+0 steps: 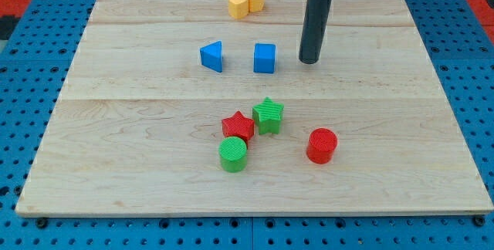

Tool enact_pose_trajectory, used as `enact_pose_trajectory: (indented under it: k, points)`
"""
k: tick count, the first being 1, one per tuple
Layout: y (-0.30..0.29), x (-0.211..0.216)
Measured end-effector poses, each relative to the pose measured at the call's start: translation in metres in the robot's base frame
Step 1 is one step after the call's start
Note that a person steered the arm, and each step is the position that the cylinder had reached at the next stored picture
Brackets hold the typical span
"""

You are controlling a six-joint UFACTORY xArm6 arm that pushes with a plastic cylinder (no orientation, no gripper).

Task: Push the green star and red star to the top left side of the green circle

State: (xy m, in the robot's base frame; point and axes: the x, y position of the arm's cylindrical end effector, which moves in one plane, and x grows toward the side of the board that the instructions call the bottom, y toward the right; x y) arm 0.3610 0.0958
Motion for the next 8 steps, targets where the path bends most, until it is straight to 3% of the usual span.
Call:
enact_pose_trajectory:
  k: [8]
  points:
    - [0.002,0.011]
